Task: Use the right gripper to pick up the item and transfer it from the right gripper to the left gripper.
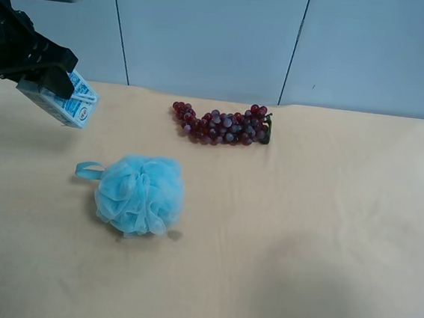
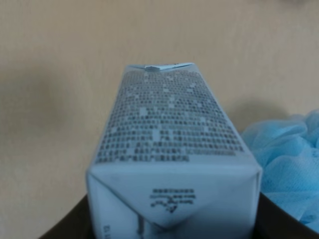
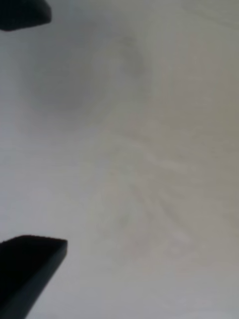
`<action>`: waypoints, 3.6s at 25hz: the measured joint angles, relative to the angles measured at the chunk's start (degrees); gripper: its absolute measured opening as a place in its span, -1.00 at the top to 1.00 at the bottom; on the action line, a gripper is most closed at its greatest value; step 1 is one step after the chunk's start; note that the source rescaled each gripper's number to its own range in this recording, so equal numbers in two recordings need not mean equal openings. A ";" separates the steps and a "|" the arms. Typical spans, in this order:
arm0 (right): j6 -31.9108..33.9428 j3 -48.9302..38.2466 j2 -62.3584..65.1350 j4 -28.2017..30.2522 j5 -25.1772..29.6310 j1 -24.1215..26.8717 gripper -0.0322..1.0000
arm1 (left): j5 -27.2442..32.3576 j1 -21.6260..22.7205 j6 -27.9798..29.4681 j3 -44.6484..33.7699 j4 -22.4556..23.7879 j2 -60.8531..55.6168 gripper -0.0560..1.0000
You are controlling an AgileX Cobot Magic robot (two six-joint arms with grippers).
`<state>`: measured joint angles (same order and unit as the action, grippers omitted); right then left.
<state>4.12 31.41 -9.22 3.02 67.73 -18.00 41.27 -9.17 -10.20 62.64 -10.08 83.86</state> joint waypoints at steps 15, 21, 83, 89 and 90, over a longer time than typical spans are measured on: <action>-9.19 -0.66 7.49 0.81 -1.52 7.43 -0.33 | 0.54 0.00 0.00 0.00 0.18 0.00 0.89; -5.51 -0.66 9.41 3.40 -1.47 16.46 -0.29 | 0.54 0.00 0.00 0.00 0.50 0.00 0.89; -14.69 -2.53 8.48 -6.77 -6.13 16.93 -1.00 | 3.54 8.50 2.84 0.12 8.41 14.44 0.89; -14.69 -2.53 8.48 -6.77 -6.13 16.93 -1.00 | 4.29 8.50 2.78 0.12 8.28 17.59 0.89; -14.69 -2.53 8.48 -6.77 -6.13 16.93 -1.00 | 4.24 8.50 2.78 0.12 8.28 17.66 0.89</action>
<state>-10.56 28.88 -0.74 -3.75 61.60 -1.07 45.51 -0.67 -7.42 62.76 -1.80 101.51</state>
